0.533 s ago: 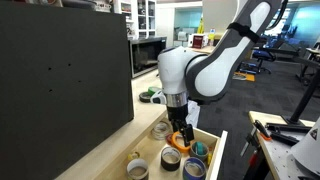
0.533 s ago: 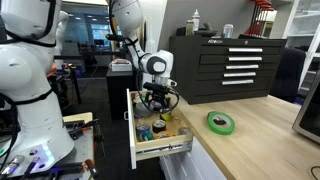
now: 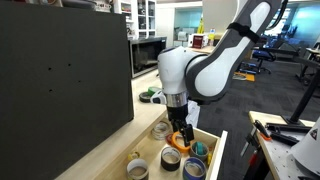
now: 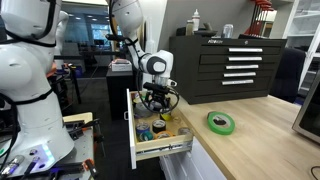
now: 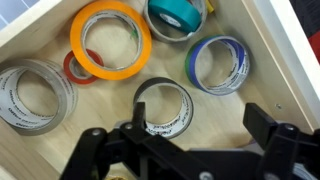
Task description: Pick the green masking tape and put it in the drawer
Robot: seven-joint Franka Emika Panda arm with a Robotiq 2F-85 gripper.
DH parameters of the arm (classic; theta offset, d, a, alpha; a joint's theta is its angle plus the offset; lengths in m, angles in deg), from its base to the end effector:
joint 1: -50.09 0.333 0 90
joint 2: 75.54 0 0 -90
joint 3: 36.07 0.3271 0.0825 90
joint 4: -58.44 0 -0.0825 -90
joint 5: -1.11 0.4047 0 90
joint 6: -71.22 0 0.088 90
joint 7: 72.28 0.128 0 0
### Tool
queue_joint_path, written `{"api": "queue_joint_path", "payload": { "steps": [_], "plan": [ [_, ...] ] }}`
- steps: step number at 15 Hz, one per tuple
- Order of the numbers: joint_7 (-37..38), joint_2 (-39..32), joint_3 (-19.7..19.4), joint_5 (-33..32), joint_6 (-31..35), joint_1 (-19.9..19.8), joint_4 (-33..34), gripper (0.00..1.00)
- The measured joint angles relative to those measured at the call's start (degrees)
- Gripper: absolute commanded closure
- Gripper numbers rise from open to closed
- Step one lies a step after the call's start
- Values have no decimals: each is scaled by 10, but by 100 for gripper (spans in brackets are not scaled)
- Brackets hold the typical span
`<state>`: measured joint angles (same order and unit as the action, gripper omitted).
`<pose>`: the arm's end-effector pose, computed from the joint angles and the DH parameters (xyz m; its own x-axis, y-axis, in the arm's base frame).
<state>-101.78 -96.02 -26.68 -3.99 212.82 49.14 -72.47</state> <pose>0.5176 0.0807 0.1562 0.7334 0.6662 -0.1349 0.6601 -0.7454 -0.0924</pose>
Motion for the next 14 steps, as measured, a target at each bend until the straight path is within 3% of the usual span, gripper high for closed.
{"api": "queue_joint_path", "payload": {
  "steps": [14],
  "plan": [
    [0, 3, 1, 5, 0, 0, 11, 0]
  ]
}}
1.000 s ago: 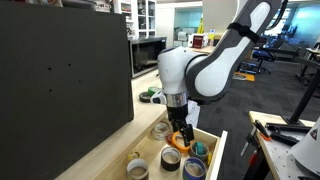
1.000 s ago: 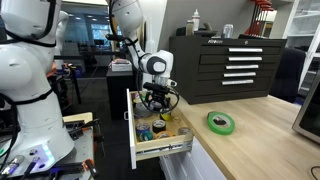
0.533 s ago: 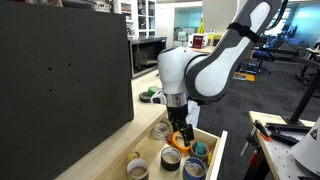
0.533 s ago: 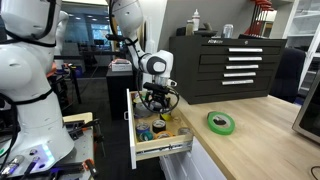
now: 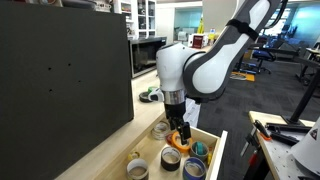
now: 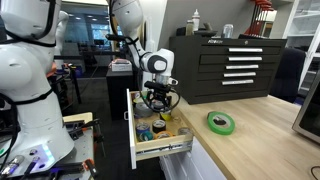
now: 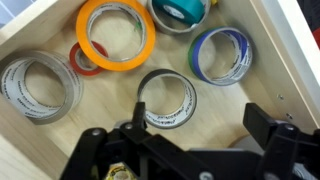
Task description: Pick the green masking tape and put it in the drawer
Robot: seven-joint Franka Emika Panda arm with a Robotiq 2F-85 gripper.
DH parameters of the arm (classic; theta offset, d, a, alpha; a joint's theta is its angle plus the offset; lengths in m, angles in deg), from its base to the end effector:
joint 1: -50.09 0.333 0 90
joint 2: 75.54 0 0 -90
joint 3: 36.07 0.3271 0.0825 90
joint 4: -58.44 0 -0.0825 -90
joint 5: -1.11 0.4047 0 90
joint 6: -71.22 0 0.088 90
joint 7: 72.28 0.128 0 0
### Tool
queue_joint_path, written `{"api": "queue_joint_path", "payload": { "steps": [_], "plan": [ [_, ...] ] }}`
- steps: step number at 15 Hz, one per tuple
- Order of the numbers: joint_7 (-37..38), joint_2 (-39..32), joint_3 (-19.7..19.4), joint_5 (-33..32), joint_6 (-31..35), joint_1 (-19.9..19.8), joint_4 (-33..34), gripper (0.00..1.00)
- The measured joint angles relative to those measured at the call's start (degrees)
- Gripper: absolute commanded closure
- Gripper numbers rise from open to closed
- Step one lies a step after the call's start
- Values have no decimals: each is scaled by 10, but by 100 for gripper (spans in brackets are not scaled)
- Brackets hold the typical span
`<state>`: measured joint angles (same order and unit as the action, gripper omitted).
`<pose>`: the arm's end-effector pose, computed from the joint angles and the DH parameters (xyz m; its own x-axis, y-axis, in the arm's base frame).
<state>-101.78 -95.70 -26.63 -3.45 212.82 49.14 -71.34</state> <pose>0.5273 0.0821 0.1658 0.7420 0.6609 -0.1123 0.6559 -0.7504 -0.0822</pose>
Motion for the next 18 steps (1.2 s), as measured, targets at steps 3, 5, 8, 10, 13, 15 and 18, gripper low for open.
{"api": "queue_joint_path", "payload": {
  "steps": [3, 5, 8, 10, 13, 15, 18],
  "plan": [
    [-4, 10, 1, 22, 0, -1, 22, 0],
    [-9, 24, 1, 36, 0, -1, 29, 0],
    [-10, 56, -1, 43, -2, -3, 26, 0],
    [-10, 80, -4, 43, -8, -5, 20, 0],
    [-10, 115, -16, 42, -12, -5, 6, 0],
    [-10, 133, -29, 40, -12, -6, -3, 0],
    [-10, 160, -53, 38, -12, -7, -21, 0]
  ]
}}
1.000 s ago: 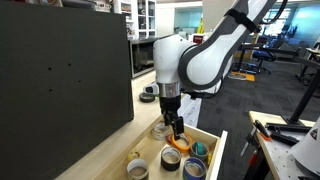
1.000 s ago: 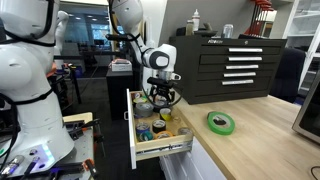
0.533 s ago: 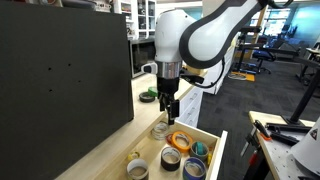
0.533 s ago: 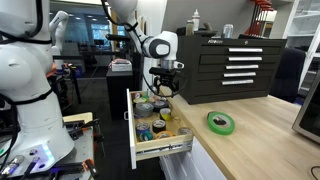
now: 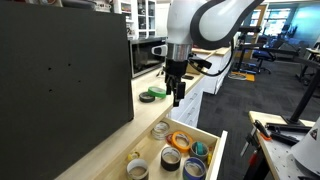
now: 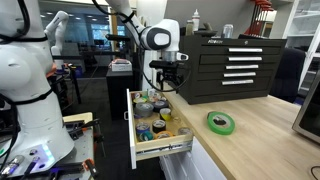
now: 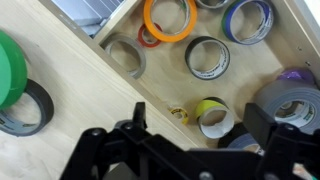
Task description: Pick the green masking tape and put it in the drawer
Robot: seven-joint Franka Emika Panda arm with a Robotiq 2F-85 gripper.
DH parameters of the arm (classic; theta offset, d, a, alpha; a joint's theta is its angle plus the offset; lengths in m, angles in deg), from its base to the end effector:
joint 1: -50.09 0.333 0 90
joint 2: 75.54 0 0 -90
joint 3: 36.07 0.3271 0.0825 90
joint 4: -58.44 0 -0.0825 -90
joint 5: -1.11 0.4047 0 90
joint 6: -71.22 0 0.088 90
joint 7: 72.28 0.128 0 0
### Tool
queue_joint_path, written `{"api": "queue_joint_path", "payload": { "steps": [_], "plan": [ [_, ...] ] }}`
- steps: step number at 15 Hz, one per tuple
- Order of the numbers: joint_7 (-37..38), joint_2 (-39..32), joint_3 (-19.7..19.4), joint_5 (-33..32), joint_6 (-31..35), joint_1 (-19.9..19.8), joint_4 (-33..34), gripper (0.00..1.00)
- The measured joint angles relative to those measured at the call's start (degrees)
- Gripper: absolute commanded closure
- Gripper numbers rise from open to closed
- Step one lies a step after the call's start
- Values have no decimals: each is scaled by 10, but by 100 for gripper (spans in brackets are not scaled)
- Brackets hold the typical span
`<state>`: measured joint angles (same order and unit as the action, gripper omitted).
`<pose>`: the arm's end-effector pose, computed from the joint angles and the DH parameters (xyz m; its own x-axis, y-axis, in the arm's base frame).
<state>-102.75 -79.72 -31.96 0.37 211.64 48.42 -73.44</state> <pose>0.5433 0.0231 0.2982 0.8320 0.5511 0.0638 0.5495 -0.8345 0.0419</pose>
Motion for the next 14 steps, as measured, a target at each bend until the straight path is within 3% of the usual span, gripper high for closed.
{"api": "queue_joint_path", "payload": {
  "steps": [7, 14],
  "plan": [
    [-5, 17, -53, -20, 6, -14, -9, 0],
    [-24, -17, -76, -26, 44, -29, 14, 0]
  ]
}}
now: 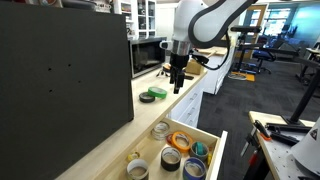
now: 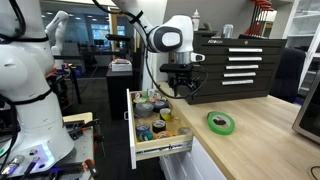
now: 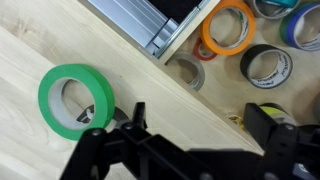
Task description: Pick the green masking tape and put it in the drawer
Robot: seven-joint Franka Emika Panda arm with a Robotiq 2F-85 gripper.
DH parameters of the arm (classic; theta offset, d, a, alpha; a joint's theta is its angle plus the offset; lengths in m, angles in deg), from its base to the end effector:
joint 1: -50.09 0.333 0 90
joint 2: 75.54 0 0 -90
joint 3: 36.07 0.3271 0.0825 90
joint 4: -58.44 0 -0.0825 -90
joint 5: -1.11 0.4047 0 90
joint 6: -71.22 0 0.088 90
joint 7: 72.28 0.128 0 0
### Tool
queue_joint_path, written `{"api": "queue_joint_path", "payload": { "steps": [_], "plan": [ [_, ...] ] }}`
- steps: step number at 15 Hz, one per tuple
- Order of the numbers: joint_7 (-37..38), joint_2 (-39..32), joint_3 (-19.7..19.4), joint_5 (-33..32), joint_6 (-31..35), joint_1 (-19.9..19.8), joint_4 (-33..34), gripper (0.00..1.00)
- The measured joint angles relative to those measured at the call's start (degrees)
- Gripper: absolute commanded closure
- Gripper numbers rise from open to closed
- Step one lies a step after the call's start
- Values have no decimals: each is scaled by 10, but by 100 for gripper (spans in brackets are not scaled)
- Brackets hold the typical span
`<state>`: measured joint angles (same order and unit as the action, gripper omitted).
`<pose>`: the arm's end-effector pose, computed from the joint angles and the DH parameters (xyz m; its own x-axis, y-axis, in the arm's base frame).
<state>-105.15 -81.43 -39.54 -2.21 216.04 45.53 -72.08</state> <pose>0.5547 -0.0784 0.3000 0.8805 0.4640 0.0969 0.4528 -0.8838 0.1176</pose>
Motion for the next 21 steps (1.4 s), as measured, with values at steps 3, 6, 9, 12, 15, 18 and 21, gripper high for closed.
{"api": "queue_joint_path", "payload": {
  "steps": [3, 6, 9, 12, 15, 18, 21],
  "plan": [
    [0, -10, 1, 0, 0, -1, 5, 0],
    [0, -9, 2, 0, 0, 0, 5, 0],
    [0, -10, 2, 0, 0, 0, 5, 0],
    [1, -19, 1, -1, 7, -1, 11, 0],
    [2, -32, -1, -8, 20, -2, 30, 0],
    [3, -49, -4, -13, 25, -5, 55, 0],
    [4, -68, -7, -15, 25, -13, 81, 0]
  ]
}}
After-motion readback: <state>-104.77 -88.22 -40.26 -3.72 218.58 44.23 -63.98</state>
